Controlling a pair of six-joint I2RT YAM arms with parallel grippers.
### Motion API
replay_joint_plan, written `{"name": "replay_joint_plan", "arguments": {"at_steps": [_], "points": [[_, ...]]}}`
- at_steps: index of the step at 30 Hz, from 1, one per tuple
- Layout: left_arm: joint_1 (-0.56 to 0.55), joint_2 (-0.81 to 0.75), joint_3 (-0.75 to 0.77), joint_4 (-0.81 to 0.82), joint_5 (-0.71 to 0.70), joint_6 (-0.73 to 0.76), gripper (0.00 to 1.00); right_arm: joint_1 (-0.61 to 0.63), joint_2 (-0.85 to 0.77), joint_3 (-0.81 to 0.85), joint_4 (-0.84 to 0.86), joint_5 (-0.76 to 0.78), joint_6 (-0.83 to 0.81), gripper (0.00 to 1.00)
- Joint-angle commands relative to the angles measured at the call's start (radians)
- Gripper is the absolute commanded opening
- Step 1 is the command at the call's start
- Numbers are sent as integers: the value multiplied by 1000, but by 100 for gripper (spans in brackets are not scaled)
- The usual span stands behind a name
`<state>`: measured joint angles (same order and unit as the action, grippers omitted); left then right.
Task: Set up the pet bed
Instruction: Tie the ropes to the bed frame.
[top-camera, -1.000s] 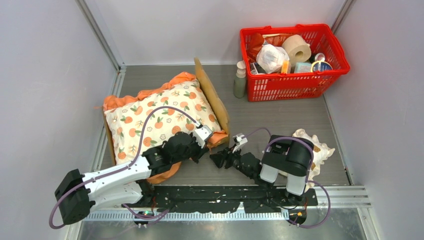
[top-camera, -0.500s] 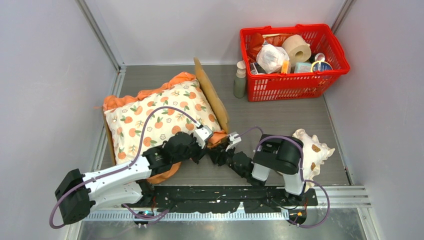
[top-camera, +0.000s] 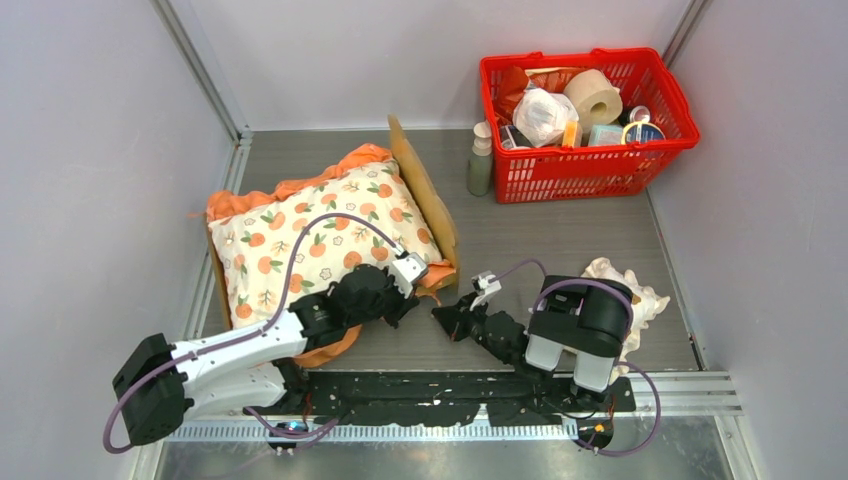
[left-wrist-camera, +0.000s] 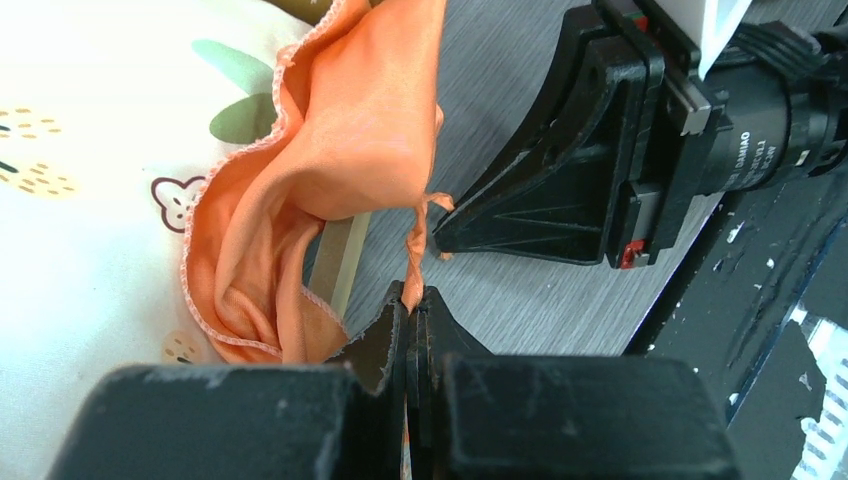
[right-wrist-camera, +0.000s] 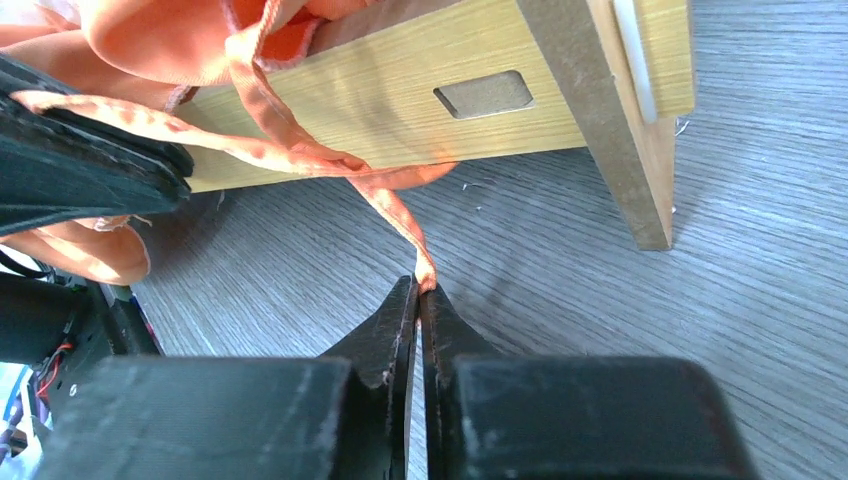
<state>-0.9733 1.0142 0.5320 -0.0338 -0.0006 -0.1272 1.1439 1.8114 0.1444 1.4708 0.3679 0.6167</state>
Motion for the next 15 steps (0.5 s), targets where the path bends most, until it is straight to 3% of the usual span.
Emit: {"name": "replay_joint_plan", "arguments": {"at_steps": [1,5,15], "points": [[0,14,-16,77,-16,9,0,-24,-48,-13,149,-18,47,12],[0,34,-16,62,-30,13,0,-66,-108,-28,149,-93,98,6],[0,50,-5,58,-60,35,0,-82,-72,-37,129,-238,145,5]]}}
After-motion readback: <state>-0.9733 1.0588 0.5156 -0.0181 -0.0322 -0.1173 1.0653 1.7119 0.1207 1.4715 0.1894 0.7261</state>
